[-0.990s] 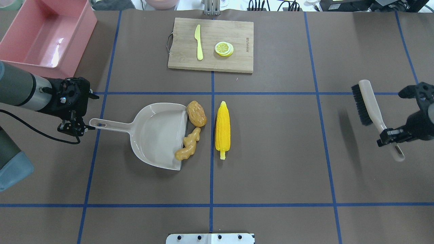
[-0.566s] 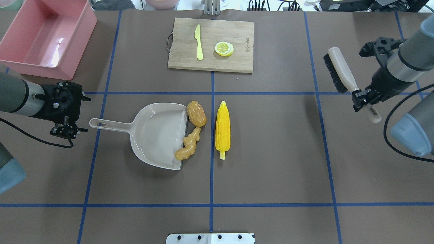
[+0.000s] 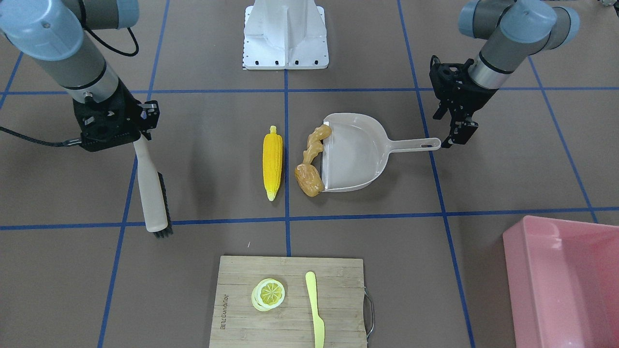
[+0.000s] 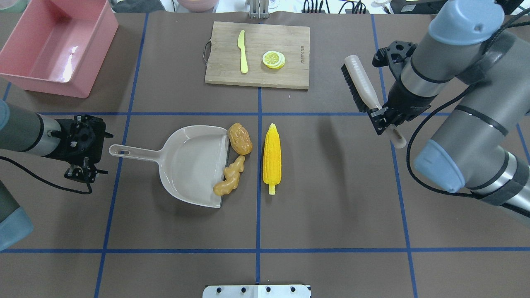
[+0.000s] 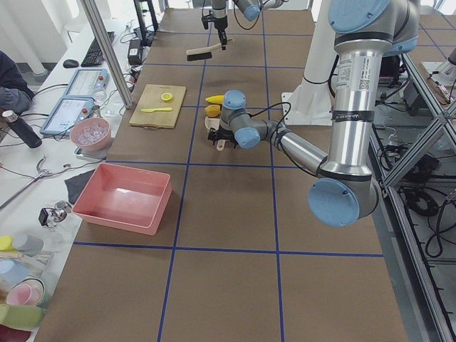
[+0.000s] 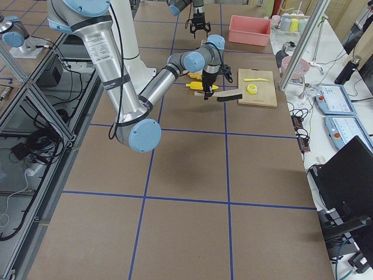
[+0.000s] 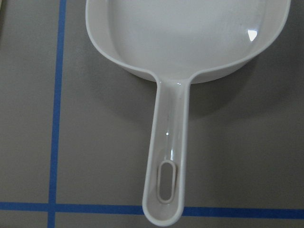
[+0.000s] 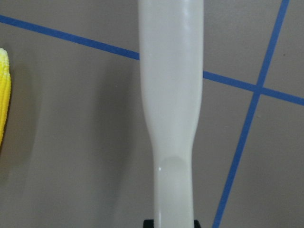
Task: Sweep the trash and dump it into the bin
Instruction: 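Grasp the grey dustpan handle with left gripper while right lifts brush, then sweep the yellow corn cob into the dustpan with the right gripper's brush, then push the corn and vegetables deeper into the dustpan with the brush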
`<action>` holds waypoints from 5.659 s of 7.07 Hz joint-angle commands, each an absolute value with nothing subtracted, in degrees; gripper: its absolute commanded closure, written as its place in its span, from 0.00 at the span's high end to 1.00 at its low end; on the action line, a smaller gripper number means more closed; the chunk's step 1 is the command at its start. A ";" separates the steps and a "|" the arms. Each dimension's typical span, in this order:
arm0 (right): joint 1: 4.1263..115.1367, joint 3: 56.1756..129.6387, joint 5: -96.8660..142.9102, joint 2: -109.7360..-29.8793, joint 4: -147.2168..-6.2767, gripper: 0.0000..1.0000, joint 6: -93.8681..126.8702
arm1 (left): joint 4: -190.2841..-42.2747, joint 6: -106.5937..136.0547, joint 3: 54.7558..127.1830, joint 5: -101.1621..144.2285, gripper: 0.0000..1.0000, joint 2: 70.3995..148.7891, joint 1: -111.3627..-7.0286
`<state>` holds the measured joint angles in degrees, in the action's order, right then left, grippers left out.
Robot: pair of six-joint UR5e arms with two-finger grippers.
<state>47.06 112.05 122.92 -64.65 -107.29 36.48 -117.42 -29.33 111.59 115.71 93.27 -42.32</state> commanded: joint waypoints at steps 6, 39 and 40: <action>26.75 111.80 117.09 -63.54 -96.34 0.00 68.97 | -117.33 -27.33 109.34 113.30 1.00 96.49 -39.90; 17.84 86.73 110.65 -42.97 -68.46 0.00 90.79 | -128.41 -24.52 96.94 127.35 0.86 100.11 -44.30; 17.84 90.14 110.65 -44.28 -72.38 0.00 90.44 | -128.41 -24.61 96.94 127.35 0.85 100.11 -44.30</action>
<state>17.83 86.81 110.52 -42.68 -69.06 90.70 -128.38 -24.50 96.96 127.35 100.07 -44.24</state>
